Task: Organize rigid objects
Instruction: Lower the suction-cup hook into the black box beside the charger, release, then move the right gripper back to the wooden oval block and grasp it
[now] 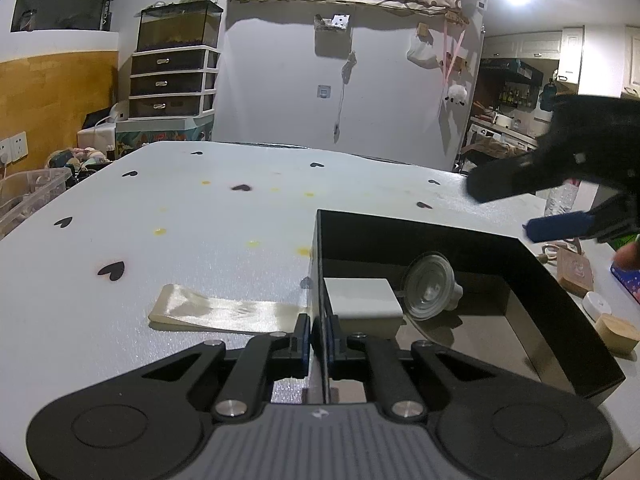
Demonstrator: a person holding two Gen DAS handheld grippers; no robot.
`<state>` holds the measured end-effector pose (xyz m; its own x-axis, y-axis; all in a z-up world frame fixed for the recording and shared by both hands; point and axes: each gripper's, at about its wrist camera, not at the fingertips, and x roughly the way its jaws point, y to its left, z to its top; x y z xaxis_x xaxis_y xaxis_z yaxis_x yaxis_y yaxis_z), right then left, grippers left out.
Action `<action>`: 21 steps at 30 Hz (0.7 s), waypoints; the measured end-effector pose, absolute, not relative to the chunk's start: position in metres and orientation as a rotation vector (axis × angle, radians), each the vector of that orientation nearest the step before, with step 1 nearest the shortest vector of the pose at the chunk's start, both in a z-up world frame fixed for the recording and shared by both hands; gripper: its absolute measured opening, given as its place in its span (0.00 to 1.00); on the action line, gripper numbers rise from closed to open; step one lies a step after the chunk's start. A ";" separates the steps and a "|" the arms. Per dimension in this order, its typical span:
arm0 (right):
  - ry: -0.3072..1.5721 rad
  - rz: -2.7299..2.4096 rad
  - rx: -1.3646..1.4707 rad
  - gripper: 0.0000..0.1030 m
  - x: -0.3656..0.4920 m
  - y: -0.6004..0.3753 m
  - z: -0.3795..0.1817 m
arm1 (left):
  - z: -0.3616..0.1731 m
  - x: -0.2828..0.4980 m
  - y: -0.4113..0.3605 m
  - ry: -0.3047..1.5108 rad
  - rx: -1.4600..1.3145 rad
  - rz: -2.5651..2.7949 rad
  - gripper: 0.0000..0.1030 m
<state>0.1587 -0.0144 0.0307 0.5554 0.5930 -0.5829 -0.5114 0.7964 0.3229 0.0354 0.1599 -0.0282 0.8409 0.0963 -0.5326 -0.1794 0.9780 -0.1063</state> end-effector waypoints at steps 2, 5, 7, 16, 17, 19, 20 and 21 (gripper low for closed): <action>0.700 0.651 0.132 0.95 0.154 -0.026 0.035 | -0.028 0.036 0.160 0.552 -0.152 0.147 0.08; 0.645 0.638 0.131 0.96 0.148 -0.047 0.039 | -0.027 0.035 0.159 0.551 -0.144 0.149 0.08; 0.611 0.611 0.121 0.96 0.144 -0.063 0.039 | -0.027 0.035 0.158 0.551 -0.138 0.151 0.08; 0.555 0.394 0.183 0.96 0.131 -0.145 0.022 | -0.027 0.035 0.157 0.553 -0.133 0.155 0.07; 0.556 0.360 0.191 0.96 0.129 -0.154 0.018 | -0.027 0.035 0.157 0.553 -0.132 0.156 0.07; 0.557 0.294 0.201 0.96 0.126 -0.169 0.008 | -0.027 0.035 0.157 0.553 -0.132 0.156 0.07; 0.557 0.258 0.200 0.96 0.124 -0.177 0.003 | -0.027 0.035 0.157 0.553 -0.131 0.157 0.07; 0.557 0.225 0.193 0.96 0.123 -0.182 -0.003 | -0.027 0.035 0.157 0.553 -0.131 0.158 0.07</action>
